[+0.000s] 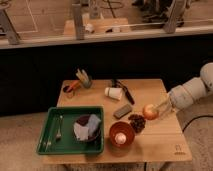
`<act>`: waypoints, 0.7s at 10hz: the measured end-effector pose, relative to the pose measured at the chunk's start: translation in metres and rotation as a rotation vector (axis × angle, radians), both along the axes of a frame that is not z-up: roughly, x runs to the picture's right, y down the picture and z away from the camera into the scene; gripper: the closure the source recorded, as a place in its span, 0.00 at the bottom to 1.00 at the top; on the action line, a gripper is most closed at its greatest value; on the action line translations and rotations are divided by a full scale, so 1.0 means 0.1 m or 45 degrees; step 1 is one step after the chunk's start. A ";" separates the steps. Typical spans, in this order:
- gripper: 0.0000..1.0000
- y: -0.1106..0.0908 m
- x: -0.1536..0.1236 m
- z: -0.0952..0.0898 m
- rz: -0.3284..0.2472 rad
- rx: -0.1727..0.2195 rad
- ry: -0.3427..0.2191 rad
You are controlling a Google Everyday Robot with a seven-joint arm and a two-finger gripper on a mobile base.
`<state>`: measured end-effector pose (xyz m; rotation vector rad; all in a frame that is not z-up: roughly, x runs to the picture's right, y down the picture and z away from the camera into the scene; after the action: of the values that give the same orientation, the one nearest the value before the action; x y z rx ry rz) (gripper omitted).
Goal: Place apple in red bowl
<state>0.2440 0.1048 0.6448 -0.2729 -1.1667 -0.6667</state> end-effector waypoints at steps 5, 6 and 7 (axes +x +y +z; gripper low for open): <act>1.00 0.19 -0.17 0.08 0.008 -0.087 -0.019; 1.00 0.23 -0.30 0.09 0.015 -0.129 -0.043; 1.00 0.27 -0.41 0.12 0.012 -0.160 -0.057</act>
<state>0.2033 0.1321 0.6566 -0.3597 -1.2542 -0.5950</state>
